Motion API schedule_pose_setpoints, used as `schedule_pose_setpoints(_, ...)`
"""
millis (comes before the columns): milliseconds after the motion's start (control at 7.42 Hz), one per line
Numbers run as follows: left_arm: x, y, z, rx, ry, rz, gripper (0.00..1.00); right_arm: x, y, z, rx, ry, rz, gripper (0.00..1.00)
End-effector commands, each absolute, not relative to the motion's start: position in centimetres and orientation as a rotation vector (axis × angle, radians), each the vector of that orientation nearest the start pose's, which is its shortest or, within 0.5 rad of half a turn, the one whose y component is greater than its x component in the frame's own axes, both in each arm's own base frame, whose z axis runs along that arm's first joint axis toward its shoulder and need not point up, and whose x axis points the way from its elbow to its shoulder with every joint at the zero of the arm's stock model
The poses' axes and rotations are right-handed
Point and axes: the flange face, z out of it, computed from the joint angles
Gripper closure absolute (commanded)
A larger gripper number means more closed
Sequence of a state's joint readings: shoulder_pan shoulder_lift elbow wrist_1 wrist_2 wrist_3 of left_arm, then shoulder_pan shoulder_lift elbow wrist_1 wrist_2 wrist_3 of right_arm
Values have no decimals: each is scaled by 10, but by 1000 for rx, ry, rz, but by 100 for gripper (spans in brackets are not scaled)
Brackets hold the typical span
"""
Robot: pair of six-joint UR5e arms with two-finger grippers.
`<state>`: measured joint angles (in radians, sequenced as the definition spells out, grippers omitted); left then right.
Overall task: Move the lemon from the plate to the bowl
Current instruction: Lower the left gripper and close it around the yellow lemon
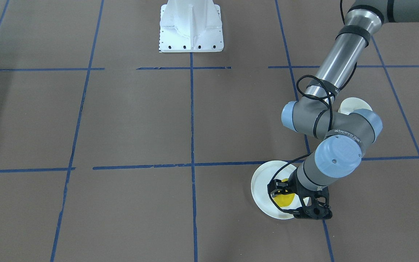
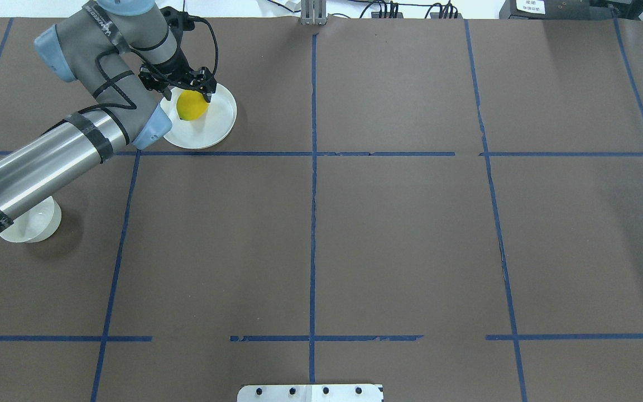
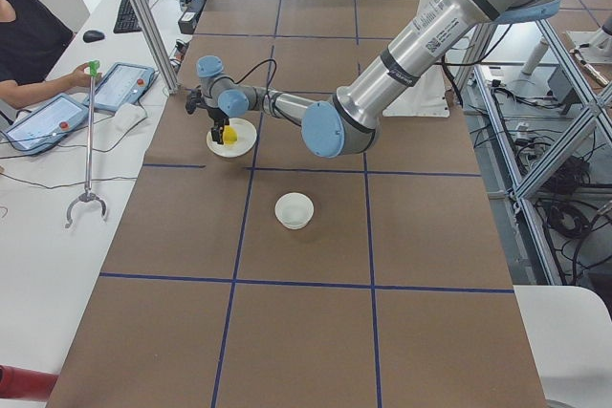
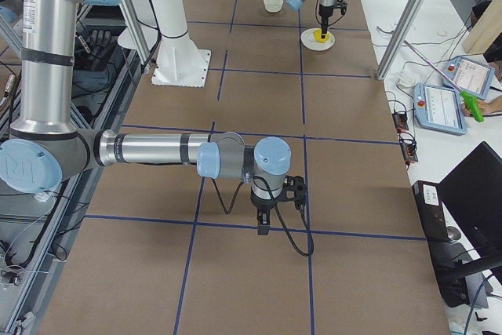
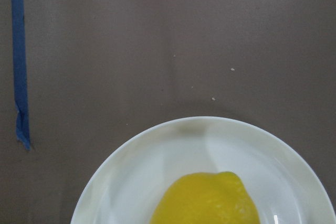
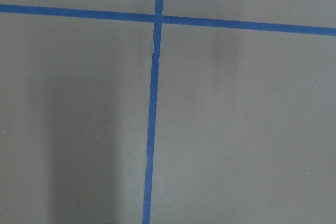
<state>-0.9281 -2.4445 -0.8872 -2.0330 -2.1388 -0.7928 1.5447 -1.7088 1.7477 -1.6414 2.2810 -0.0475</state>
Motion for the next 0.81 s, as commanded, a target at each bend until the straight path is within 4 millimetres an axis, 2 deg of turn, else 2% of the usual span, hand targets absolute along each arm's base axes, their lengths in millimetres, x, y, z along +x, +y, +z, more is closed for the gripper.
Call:
schedule_pose_setpoints(0, 446, -722, 369, 117, 831, 49, 0, 57, -432, 647, -23, -711, -59, 0)
schedule_pose_setpoints(674, 461, -711, 373, 101, 829, 63, 0, 57, -432, 647, -23, -709, -59, 0)
